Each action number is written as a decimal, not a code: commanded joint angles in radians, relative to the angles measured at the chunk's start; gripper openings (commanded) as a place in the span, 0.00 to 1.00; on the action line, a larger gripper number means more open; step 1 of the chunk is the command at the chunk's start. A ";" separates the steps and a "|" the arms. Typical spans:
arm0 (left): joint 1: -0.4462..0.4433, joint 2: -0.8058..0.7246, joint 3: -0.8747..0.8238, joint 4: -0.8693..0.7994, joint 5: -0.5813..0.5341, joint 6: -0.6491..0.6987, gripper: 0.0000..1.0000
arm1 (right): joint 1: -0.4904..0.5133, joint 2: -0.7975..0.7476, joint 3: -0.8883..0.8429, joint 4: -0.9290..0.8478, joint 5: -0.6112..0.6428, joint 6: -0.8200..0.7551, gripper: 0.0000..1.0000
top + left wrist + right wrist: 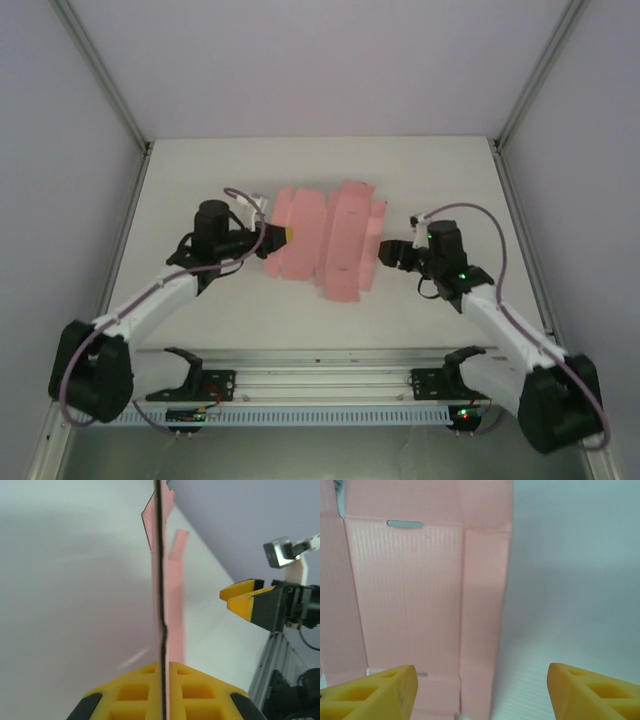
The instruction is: Assemble paper box
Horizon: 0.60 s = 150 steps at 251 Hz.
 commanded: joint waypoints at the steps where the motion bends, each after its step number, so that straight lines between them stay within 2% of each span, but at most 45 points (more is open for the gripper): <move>1: 0.000 -0.113 -0.002 0.109 0.077 -0.030 0.00 | -0.077 -0.140 -0.064 -0.011 -0.153 -0.041 0.73; 31: -0.001 -0.219 -0.011 0.172 0.132 -0.070 0.00 | -0.140 -0.254 -0.120 0.096 -0.358 -0.026 0.76; 70: -0.003 -0.331 -0.029 0.260 0.199 -0.133 0.00 | -0.154 -0.297 -0.152 0.279 -0.522 0.031 0.77; 119: -0.018 -0.400 -0.030 0.326 0.251 -0.189 0.00 | -0.154 -0.273 -0.146 0.464 -0.589 0.089 0.79; 150: -0.038 -0.416 -0.024 0.331 0.262 -0.187 0.00 | -0.152 -0.237 -0.136 0.581 -0.651 0.124 0.74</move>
